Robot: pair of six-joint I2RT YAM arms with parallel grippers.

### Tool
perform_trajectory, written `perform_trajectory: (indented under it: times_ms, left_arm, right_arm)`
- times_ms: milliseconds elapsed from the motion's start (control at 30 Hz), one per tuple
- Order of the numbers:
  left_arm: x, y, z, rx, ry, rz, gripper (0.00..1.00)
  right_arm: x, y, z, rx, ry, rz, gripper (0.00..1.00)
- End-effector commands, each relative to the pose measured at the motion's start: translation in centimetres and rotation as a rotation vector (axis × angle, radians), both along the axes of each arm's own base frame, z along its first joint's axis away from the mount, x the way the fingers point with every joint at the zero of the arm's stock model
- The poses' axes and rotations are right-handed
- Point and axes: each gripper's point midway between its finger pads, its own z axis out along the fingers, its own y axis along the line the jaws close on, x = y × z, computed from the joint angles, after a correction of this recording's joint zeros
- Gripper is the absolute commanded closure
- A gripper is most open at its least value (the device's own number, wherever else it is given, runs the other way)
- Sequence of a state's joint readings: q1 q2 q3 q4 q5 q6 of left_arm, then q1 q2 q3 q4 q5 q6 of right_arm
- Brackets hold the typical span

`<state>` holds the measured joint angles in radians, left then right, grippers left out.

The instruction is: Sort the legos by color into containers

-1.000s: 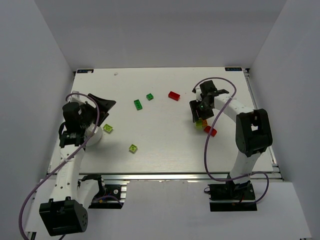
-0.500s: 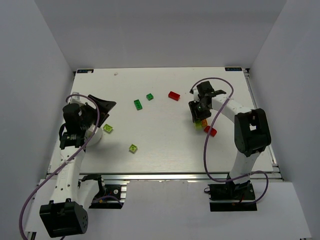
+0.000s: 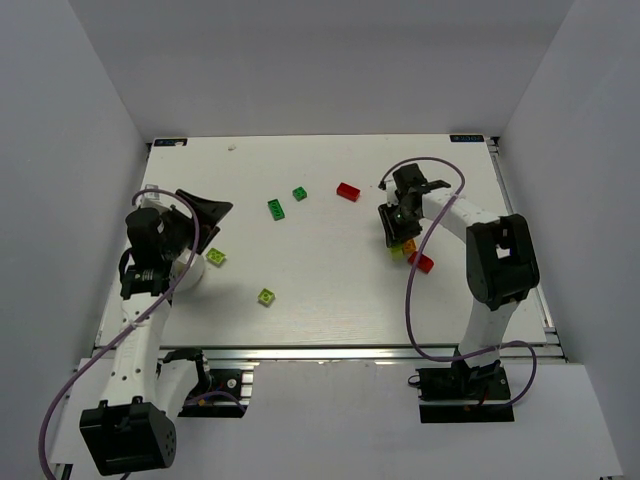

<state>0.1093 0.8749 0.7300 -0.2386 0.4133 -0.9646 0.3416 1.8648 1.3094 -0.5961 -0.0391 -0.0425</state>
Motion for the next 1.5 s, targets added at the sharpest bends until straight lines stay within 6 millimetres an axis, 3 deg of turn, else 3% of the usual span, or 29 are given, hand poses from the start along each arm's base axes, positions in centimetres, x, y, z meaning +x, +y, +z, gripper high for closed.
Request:
perform_trajectory:
  times_ms: [0,67,100,167,200,300,467,633,667,700,733,800,867,1067,1267,1467]
  left_arm:
    - [-0.3,-0.8,0.9,-0.03,-0.042,-0.037,0.05]
    - [-0.1,-1.1,1.4,-0.043,-0.073,-0.055,0.05]
    - [-0.2,-1.6,1.6,-0.065,-0.078,-0.075,0.05]
    - [-0.1,-2.1,2.0,-0.089,-0.118,-0.104,0.05]
    - [-0.1,-2.8,3.1,-0.113,-0.165,-0.136,0.05]
    - [-0.1,-4.0,3.4,-0.158,-0.189,-0.191,0.05]
    - [-0.7,-8.8,5.8,-0.139,-0.298,-0.358,0.06]
    - [-0.8,-13.6,6.3,-0.124,-0.329,-0.484,0.06]
    - [-0.6,-13.9,6.3,-0.119,-0.332,-0.481,0.07]
    - [-0.7,-14.6,6.7,-0.107,-0.346,-0.498,0.07]
    - [-0.5,-14.8,6.6,-0.097,-0.349,-0.498,0.07]
    - [-0.2,-15.3,6.9,-0.087,-0.368,-0.497,0.07]
    - [0.2,-15.5,7.0,-0.084,-0.38,-0.491,0.08]
    - [0.5,-16.9,7.5,-0.086,-0.394,-0.536,0.15]
    - [0.2,-17.8,7.3,-0.092,-0.387,-0.565,0.2]
    - [-0.2,-18.5,7.8,-0.13,-0.408,-0.591,0.31]
  right_arm:
    - [1.1,1.9,2.4,0.087,-0.044,0.061,0.87]
    - [1.5,3.1,4.4,0.15,-0.071,0.115,0.97]
    - [1.7,4.9,6.4,0.242,-0.086,0.172,1.0]
    - [1.1,6.7,9.1,0.347,-0.107,0.3,1.0]
    - [0.4,8.7,11.9,0.478,-0.115,0.394,1.0]
    - [-1.8,11.5,15.9,0.698,-0.098,0.563,1.0]
    - [-2.6,14.3,20.7,0.952,-0.06,0.637,1.0]
    - [-3.6,16.2,25.3,1.172,0.086,0.601,1.0]
    - [-3.9,16.3,25.1,1.194,0.125,0.578,1.0]
    - [-3.4,16.7,26.3,1.226,0.05,0.646,1.0]
    - [-3.8,16.7,27.4,1.257,0.122,0.586,1.0]
    - [-4.0,16.9,28.0,1.293,0.076,0.63,1.0]
    - [-4.9,17.2,28.7,1.322,0.16,0.589,1.0]
    - [-6.7,18.1,28.8,1.339,0.189,0.604,1.0]
    - [-7.4,18.8,29.3,1.352,0.186,0.614,1.0]
    - [-7.4,19.1,29.4,1.356,0.182,0.611,1.0]
